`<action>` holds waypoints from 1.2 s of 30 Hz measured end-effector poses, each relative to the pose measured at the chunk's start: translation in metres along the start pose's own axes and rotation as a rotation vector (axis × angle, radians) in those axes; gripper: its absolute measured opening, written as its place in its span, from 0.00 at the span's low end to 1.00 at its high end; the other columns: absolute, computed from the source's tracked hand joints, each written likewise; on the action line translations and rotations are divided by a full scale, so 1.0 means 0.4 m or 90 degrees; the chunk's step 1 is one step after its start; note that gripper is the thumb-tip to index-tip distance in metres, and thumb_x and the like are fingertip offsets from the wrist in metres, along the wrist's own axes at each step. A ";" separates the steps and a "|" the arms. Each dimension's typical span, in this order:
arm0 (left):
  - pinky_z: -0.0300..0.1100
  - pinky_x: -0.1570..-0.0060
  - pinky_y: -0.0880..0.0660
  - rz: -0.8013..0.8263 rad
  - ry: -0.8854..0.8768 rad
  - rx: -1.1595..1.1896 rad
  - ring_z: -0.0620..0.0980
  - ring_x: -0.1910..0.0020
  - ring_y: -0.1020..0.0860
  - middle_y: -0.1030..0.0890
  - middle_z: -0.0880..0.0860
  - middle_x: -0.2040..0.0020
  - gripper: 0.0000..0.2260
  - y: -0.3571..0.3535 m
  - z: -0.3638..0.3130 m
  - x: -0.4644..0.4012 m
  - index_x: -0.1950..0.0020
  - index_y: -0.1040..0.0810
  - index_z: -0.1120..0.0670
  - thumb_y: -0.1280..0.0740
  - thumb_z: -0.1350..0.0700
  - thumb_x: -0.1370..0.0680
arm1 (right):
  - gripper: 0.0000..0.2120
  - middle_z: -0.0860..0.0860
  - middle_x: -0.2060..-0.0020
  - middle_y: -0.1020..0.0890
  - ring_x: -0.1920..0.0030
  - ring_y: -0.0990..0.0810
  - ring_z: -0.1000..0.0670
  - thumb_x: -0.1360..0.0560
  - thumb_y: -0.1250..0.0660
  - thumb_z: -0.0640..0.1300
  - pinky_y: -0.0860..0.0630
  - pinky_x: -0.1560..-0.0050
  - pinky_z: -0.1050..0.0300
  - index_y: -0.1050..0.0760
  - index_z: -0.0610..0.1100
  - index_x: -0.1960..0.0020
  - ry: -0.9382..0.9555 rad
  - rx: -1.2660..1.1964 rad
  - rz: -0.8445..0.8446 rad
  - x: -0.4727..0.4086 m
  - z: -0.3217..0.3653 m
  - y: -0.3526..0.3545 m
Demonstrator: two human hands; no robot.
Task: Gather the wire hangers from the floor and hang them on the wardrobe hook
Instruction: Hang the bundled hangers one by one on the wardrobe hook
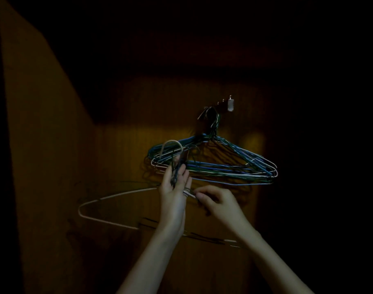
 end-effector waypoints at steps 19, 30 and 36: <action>0.46 0.43 0.28 -0.003 0.077 0.021 0.54 0.46 0.22 0.26 0.64 0.40 0.20 0.019 0.036 0.013 0.31 0.35 0.54 0.47 0.71 0.20 | 0.14 0.52 0.67 0.21 0.61 0.23 0.54 0.23 0.37 0.36 0.29 0.56 0.60 0.24 0.51 0.63 -0.031 -0.031 -0.231 0.026 -0.053 0.208; 0.42 0.45 0.23 0.036 0.045 0.036 0.53 0.43 0.23 0.24 0.59 0.43 0.18 -0.029 0.035 0.013 0.39 0.31 0.50 0.46 0.71 0.21 | 0.05 0.60 0.74 0.23 0.73 0.27 0.66 0.23 0.36 0.39 0.31 0.68 0.74 0.23 0.45 0.53 -0.010 -0.047 -0.181 0.012 -0.053 0.201; 0.37 0.50 0.21 0.070 0.081 -0.001 0.51 0.44 0.22 0.22 0.57 0.46 0.20 -0.030 0.069 0.051 0.33 0.32 0.53 0.43 0.71 0.21 | 0.07 0.51 0.63 0.19 0.69 0.22 0.62 0.24 0.36 0.37 0.29 0.69 0.69 0.22 0.43 0.48 -0.036 -0.171 -0.120 -0.002 -0.050 0.132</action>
Point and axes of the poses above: each hand's wrist, its own x-axis away from the middle knuckle, its own y-axis out of the back of the hand, z = x × y, the point moved 9 cm from there along -x, towards the middle knuckle
